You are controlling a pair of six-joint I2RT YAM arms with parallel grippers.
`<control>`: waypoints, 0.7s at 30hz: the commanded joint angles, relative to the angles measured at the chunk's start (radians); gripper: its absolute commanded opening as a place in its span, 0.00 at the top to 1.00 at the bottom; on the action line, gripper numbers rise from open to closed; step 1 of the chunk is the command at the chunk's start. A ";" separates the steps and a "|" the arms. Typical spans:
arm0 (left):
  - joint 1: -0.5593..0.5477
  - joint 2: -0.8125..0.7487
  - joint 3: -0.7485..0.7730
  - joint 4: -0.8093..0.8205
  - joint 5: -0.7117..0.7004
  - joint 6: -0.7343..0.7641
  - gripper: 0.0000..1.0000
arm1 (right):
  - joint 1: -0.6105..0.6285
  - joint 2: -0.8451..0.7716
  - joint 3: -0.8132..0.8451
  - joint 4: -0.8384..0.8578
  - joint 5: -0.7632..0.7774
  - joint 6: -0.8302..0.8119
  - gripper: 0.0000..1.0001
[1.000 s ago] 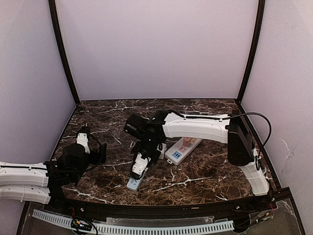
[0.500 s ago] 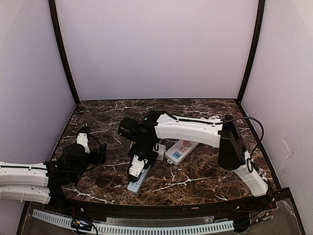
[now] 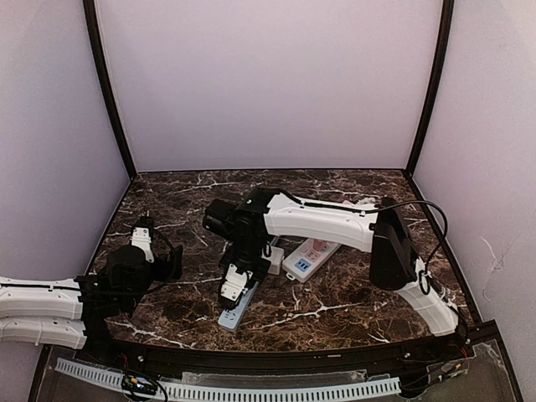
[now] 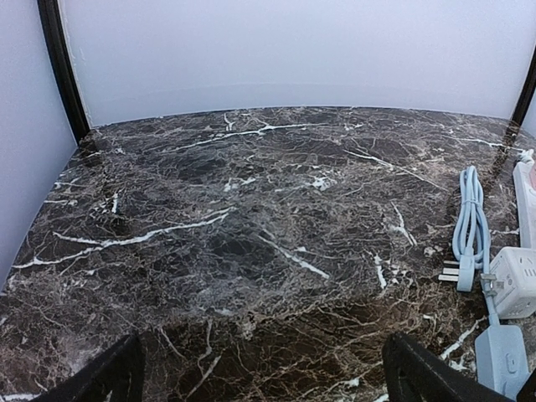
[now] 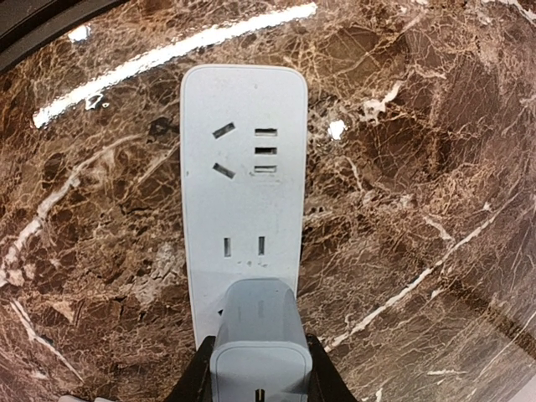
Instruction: Insert the plug
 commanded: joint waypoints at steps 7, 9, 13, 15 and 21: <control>0.007 -0.006 -0.022 0.017 0.017 0.014 0.01 | 0.047 0.118 -0.138 0.010 -0.084 -0.043 0.84; 0.007 -0.008 -0.022 0.017 0.018 0.014 0.01 | 0.048 0.086 -0.155 0.024 -0.082 -0.035 0.69; 0.007 -0.017 -0.024 0.010 0.021 0.013 0.01 | 0.050 0.025 -0.162 0.018 -0.084 -0.030 0.09; 0.007 -0.024 -0.026 0.008 0.024 0.012 0.01 | 0.050 -0.004 -0.169 0.020 -0.075 -0.025 0.01; 0.007 -0.030 -0.023 0.008 0.040 0.011 0.01 | 0.047 -0.088 -0.180 0.047 -0.085 -0.021 0.01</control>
